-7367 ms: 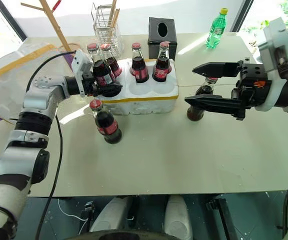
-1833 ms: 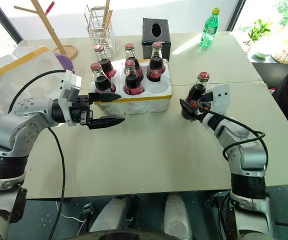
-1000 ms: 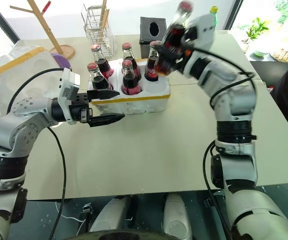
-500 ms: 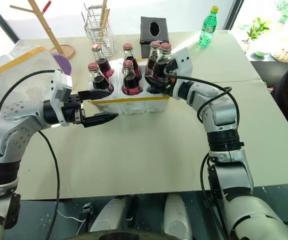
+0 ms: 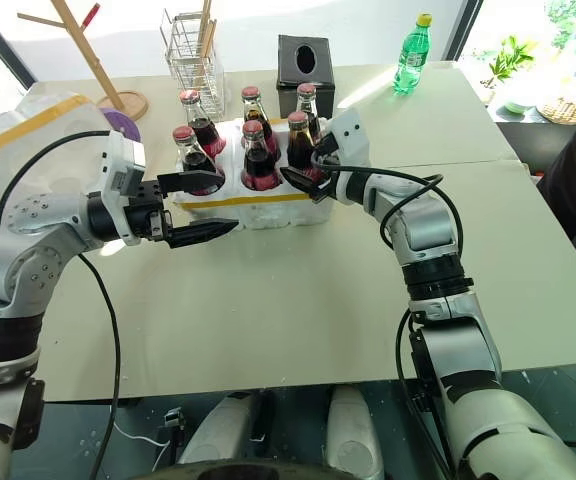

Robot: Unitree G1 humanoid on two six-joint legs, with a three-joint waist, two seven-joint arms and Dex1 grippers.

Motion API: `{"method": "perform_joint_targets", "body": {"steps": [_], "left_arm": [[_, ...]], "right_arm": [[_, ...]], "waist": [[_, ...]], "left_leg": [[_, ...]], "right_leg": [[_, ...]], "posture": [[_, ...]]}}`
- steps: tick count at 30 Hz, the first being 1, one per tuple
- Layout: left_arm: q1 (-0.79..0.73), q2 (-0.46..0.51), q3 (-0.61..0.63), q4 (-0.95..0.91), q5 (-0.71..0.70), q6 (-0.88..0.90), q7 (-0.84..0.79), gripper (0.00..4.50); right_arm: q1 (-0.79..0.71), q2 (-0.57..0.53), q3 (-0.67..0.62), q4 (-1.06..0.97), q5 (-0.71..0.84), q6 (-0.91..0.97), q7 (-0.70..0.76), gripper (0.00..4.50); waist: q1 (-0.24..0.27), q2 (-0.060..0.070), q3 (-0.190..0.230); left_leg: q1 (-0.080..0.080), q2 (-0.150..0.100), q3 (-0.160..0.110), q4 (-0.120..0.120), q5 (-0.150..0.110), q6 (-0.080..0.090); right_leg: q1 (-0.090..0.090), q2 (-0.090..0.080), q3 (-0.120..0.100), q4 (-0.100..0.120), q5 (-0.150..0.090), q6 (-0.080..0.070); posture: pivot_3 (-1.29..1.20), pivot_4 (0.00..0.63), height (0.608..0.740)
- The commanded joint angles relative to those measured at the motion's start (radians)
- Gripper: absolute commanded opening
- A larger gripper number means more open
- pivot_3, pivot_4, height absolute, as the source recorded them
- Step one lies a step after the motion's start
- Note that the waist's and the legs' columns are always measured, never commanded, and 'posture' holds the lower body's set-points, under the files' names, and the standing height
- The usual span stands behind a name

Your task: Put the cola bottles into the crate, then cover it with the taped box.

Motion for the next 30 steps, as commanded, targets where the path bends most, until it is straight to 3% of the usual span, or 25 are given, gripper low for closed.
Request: {"method": "perform_joint_targets", "body": {"steps": [1, 7, 11, 17, 20, 22, 25, 30], "left_arm": [[0.02, 0.06, 0.052, -0.027, -0.006, 0.0, -0.021, 4.5], [0.186, 0.339, 0.309, 0.005, -0.046, 0.062, -0.158, 4.5], [0.352, 0.546, 0.486, 0.193, 0.071, -0.016, -0.337, 4.5], [0.511, 0.712, 0.575, 0.523, 0.285, -0.296, -0.498, 4.5], [0.5, 0.801, 0.492, 0.792, 0.426, -0.561, -0.46, 4.5], [0.398, 0.836, 0.406, 0.931, 0.448, -0.623, -0.448, 4.5], [0.15, 0.841, 0.245, 1.084, 0.516, -0.655, -0.444, 4.5], [-0.246, 0.791, -0.001, 1.3, 0.757, -0.76, -0.345, 4.5]], "right_arm": [[0.026, -0.049, -0.06, -0.138, 0.069, 0.078, 0.042, 4.46], [0.021, -0.291, -0.223, -0.336, 0.239, 0.246, 0.179, 4.46], [0.02, -0.428, -0.29, -0.369, 0.329, 0.333, 0.264, 4.46], [0.05, -0.498, -0.296, -0.432, 0.404, 0.329, 0.363, 4.46], [0.061, -0.504, -0.292, -0.469, 0.445, 0.321, 0.405, 4.46], [0.07, -0.518, -0.3, -0.494, 0.49, 0.33, 0.448, 4.46], [0.074, -0.539, -0.313, -0.513, 0.545, 0.347, 0.489, 4.46], [0.077, -0.561, -0.304, -0.507, 0.546, 0.338, 0.478, 4.46]], "waist": [[0.001, 0.0, 0.0], [0.001, 0.001, 0.001], [-0.002, 0.001, 0.001], [0.003, 0.002, 0.001], [0.006, 0.001, 0.001], [0.008, 0.001, 0.001], [0.015, 0.0, 0.001], [0.007, -0.002, 0.0]], "left_leg": [[0.0, 0.0, 0.0, 0.0, 0.0, 0.0], [-0.002, 0.0, 0.0, -0.001, 0.0, 0.0], [0.0, 0.002, 0.001, -0.003, -0.002, 0.003], [0.001, 0.003, 0.003, -0.003, -0.004, 0.007], [0.0, 0.003, 0.003, -0.003, -0.004, 0.007], [0.0, 0.003, 0.003, -0.003, -0.005, 0.007], [0.0, 0.002, 0.003, -0.003, -0.005, 0.008], [0.0, 0.001, 0.004, -0.001, -0.005, 0.009]], "right_leg": [[0.0, 0.0, 0.0, 0.0, 0.0, 0.0], [-0.002, 0.0, 0.0, 0.0, 0.0, 0.0], [-0.001, 0.001, 0.0, -0.002, 0.0, 0.0], [-0.001, 0.001, 0.0, -0.002, 0.0, 0.0], [-0.001, 0.001, 0.0, -0.002, 0.0, 0.0], [-0.001, 0.0, 0.0, -0.003, 0.0, 0.0], [0.0, 0.0, -0.001, -0.002, 0.0, 0.0], [0.0, 0.0, -0.001, 0.0, 0.0, 0.0]], "posture": [[0.0, 0.15, 0.74], [0.0, 0.15, 0.74], [0.0, 0.15, 0.74], [0.0, 0.15, 0.74], [0.0, 0.15, 0.74], [0.0, 0.15, 0.74], [0.0, 0.15, 0.74], [0.0, 0.15, 0.74]]}}
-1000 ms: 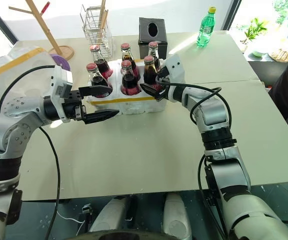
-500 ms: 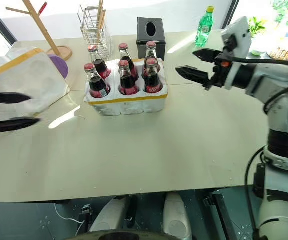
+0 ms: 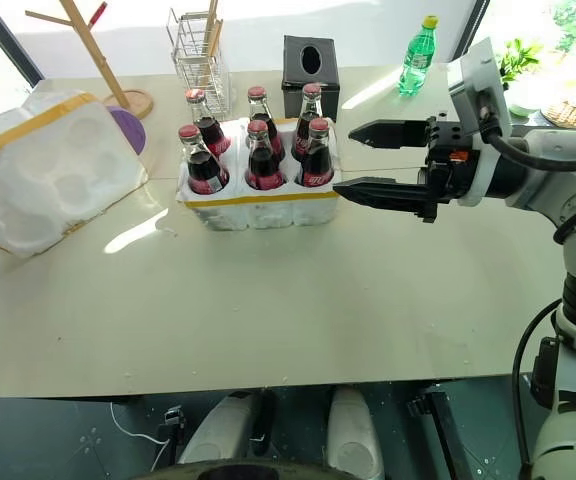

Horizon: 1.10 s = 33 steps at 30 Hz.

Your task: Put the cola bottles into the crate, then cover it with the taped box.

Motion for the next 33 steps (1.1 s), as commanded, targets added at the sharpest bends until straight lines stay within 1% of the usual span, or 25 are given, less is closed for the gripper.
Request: {"method": "perform_joint_targets", "body": {"steps": [1, 4, 6, 11, 17, 19, 23, 28, 33], "left_arm": [[-0.207, -0.023, -0.14, 0.138, 0.184, -0.08, 0.114, 4.5], [-0.325, -0.06, -0.248, 0.229, 0.313, -0.118, 0.207, 4.5], [-0.368, -0.091, -0.291, 0.278, 0.363, -0.121, 0.247, 4.5], [-0.41, -0.165, -0.334, 0.351, 0.413, -0.107, 0.305, 4.5], [-0.426, -0.229, -0.336, 0.378, 0.424, -0.065, 0.339, 4.5], [-0.45, -0.24, -0.332, 0.38, 0.418, -0.028, 0.29, 4.5], [-0.528, -0.25, -0.321, 0.375, 0.395, 0.048, 0.124, 4.5], [-0.603, -0.263, -0.305, 0.375, 0.387, 0.114, 0.122, 4.5], [-0.583, -0.243, -0.33, 0.377, 0.411, 0.117, 0.083, 4.5]], "right_arm": [[-0.012, -0.025, -0.024, -0.015, 0.014, -0.012, -0.011, 4.46], [0.005, -0.03, -0.038, -0.031, 0.024, -0.006, -0.029, 4.46], [0.02, -0.033, -0.055, -0.045, 0.041, 0.006, -0.047, 4.46], [0.059, -0.047, -0.091, -0.072, 0.068, 0.024, -0.095, 4.46], [0.083, -0.058, -0.112, -0.106, 0.105, 0.041, -0.132, 4.46], [0.084, -0.067, -0.118, -0.108, 0.113, 0.043, -0.139, 4.46], [0.093, -0.074, -0.12, -0.108, 0.118, 0.035, -0.153, 4.46], [0.118, -0.064, -0.111, -0.115, 0.112, 0.013, -0.163, 4.46], [0.123, -0.068, -0.112, -0.117, 0.117, 0.0, -0.169, 4.46]], "waist": [[-0.001, 0.0, 0.0], [-0.003, 0.0, 0.0], [-0.005, 0.0, 0.0], [-0.005, -0.001, 0.0], [-0.005, -0.001, 0.0], [-0.003, -0.001, 0.0], [-0.001, -0.003, -0.001], [-0.004, -0.003, -0.001], [-0.009, -0.003, -0.001]], "left_leg": [[0.0, 0.0, 0.0, 0.0, 0.0, 0.0], [0.0, 0.0, 0.001, 0.0, 0.0, 0.0], [0.0, 0.0, 0.001, 0.001, 0.0, 0.0], [0.0, 0.0, 0.002, 0.001, -0.001, 0.002], [0.0, 0.001, 0.002, 0.002, -0.001, 0.002], [0.0, 0.0, 0.002, 0.002, -0.001, 0.002], [0.0, 0.0, 0.002, 0.002, -0.001, 0.002], [0.0, 0.0, 0.002, 0.002, -0.001, 0.002], [0.0, 0.001, 0.002, 0.002, -0.001, 0.002]], "right_leg": [[0.0, 0.0, 0.0, 0.0, 0.0, 0.0], [0.0, 0.001, 0.0, 0.001, 0.0, 0.0], [0.0, 0.001, 0.0, 0.002, 0.0, 0.0], [0.0, 0.001, 0.0, 0.002, 0.0, 0.0], [-0.001, 0.001, 0.0, 0.002, 0.0, 0.0], [-0.001, 0.001, 0.0, 0.002, 0.0, 0.0], [0.0, 0.0, 0.0, 0.002, 0.0, 0.0], [0.0, 0.001, 0.0, 0.002, 0.0, 0.0], [0.0, 0.001, 0.0, 0.003, 0.0, 0.0]], "posture": [[0.0, 0.15, 0.74], [0.0, 0.15, 0.74], [0.0, 0.15, 0.74], [0.0, 0.15, 0.74], [0.0, 0.15, 0.74], [0.0, 0.15, 0.74], [0.0, 0.15, 0.74], [0.0, 0.15, 0.74], [0.0, 0.15, 0.74]]}}
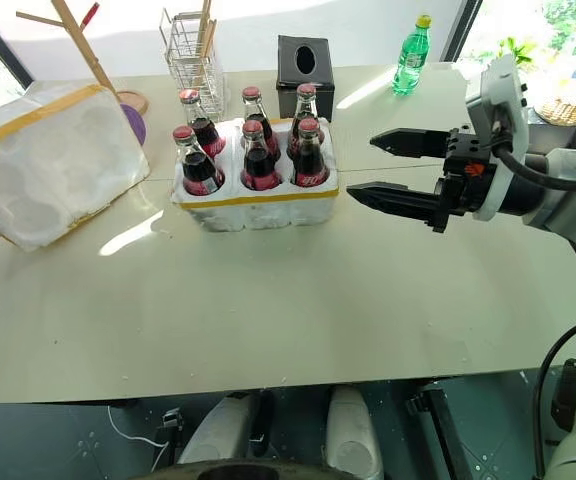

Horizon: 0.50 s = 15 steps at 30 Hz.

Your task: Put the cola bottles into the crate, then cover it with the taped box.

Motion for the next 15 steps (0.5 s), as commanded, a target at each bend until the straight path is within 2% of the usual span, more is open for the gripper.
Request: {"method": "perform_joint_targets", "body": {"steps": [1, 8, 15], "left_arm": [[0.013, 0.036, 0.002, -0.001, 0.007, -0.003, -0.007, 4.5], [0.084, 0.054, -0.02, -0.003, 0.024, -0.014, -0.041, 4.5], [0.109, 0.013, 0.041, 0.007, -0.027, 0.029, 0.058, 4.5]], "right_arm": [[0.002, -0.013, -0.027, -0.029, 0.012, -0.025, 0.001, 4.46], [0.013, -0.022, -0.031, -0.028, 0.011, -0.036, 0.003, 4.46], [0.007, -0.027, -0.016, -0.014, 0.004, -0.047, 0.016, 4.46]], "waist": [[0.0, 0.0, 0.0], [0.001, 0.0, 0.0], [0.007, 0.0, 0.0]], "left_leg": [[0.0, 0.0, 0.0, 0.0, 0.0, 0.0], [0.0, 0.0, 0.0, 0.0, 0.0, 0.0], [0.0, 0.0, 0.0, 0.001, 0.0, 0.0]], "right_leg": [[0.0, 0.0, 0.0, 0.0, 0.0, 0.0], [0.0, 0.0, 0.0, 0.0, 0.0, 0.0], [0.0, 0.0, 0.0, 0.0, 0.0, 0.0]], "posture": [[0.0, 0.15, 0.74], [0.0, 0.15, 0.74], [0.0, 0.15, 0.74]]}}
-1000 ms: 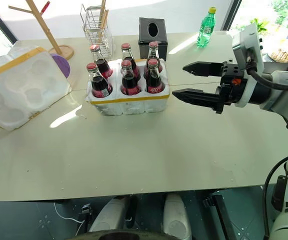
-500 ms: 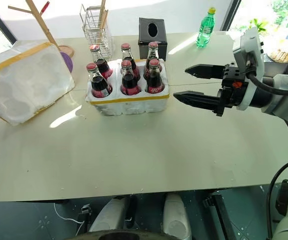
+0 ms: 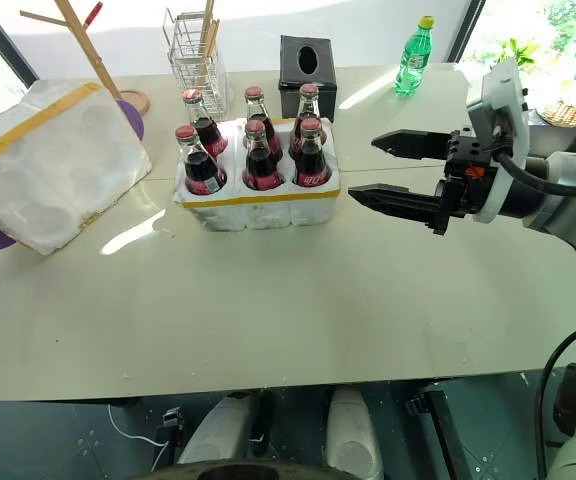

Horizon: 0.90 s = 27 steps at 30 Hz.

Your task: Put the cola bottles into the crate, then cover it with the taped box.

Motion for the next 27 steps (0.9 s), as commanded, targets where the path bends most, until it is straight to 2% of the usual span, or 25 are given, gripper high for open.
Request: {"method": "perform_joint_targets", "body": {"steps": [1, 8, 15, 27], "left_arm": [[0.004, -0.004, 0.029, 0.007, -0.023, 0.015, 0.033, 4.5], [-0.002, -0.047, 0.077, 0.01, -0.064, 0.065, 0.084, 4.5], [-0.008, -0.047, 0.049, 0.005, -0.044, 0.09, -0.016, 4.5], [-0.104, -0.046, 0.052, 0.005, -0.041, 0.125, -0.02, 4.5]], "right_arm": [[-0.017, -0.021, -0.013, -0.011, 0.001, -0.023, 0.01, 4.46], [-0.025, -0.035, 0.003, -0.009, -0.015, -0.036, 0.026, 4.46], [-0.019, -0.056, -0.01, -0.019, 0.005, -0.032, 0.037, 4.46], [-0.01, -0.041, 0.003, -0.027, 0.001, -0.039, 0.024, 4.46]], "waist": [[0.0, 0.0, 0.0], [0.0, 0.0, 0.0], [0.0, 0.0, 0.0], [-0.002, 0.0, 0.0]], "left_leg": [[0.0, 0.0, 0.0, 0.0, 0.0, 0.0], [0.0, 0.0, 0.0, 0.0, 0.0, 0.0], [0.0, 0.0, 0.0, 0.0, 0.0, 0.0], [0.0, 0.0, 0.0, 0.001, 0.0, 0.0]], "right_leg": [[0.0, 0.0, 0.0, 0.0, 0.0, 0.0], [0.0, 0.0, 0.0, 0.0, 0.0, 0.0], [0.0, 0.0, 0.0, 0.001, 0.0, 0.0], [0.0, 0.0, 0.0, 0.001, 0.0, 0.0]], "posture": [[0.0, 0.15, 0.74], [0.0, 0.15, 0.74], [0.0, 0.15, 0.74], [0.0, 0.15, 0.74]]}}
